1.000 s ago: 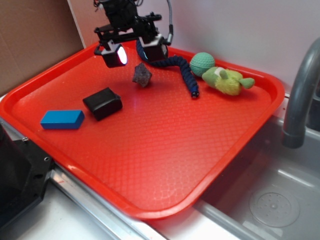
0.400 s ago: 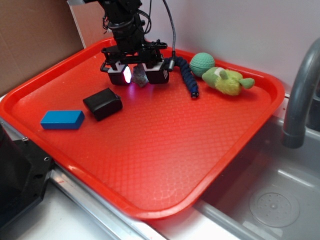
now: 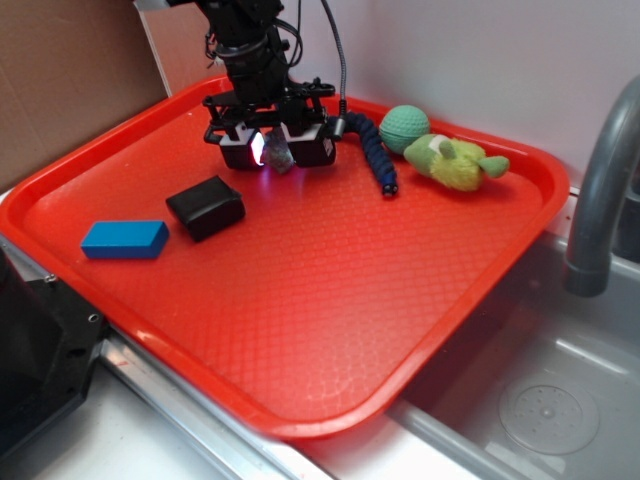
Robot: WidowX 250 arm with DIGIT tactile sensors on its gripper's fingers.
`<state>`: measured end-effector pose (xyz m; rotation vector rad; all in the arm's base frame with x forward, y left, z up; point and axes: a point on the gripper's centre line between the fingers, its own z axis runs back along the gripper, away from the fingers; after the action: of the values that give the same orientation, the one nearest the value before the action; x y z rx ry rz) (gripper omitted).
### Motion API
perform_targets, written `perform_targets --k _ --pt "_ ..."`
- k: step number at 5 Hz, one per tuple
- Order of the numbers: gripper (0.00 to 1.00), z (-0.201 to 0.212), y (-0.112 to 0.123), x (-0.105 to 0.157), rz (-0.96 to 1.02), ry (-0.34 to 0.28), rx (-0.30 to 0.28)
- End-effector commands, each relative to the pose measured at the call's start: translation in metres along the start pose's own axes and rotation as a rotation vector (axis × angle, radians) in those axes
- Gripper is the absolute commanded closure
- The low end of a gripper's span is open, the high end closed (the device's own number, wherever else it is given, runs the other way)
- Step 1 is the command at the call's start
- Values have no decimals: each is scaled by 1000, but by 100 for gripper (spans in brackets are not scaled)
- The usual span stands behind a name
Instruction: Grab the rock.
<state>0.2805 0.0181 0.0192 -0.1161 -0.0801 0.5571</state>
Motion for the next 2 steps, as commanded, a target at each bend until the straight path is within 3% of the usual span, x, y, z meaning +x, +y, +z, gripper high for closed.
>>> perform_targets --k 1,2 --pt "100 89 15 -3 -66 -114 -87" --pt "100 139 11 -10 -138 -64 -96"
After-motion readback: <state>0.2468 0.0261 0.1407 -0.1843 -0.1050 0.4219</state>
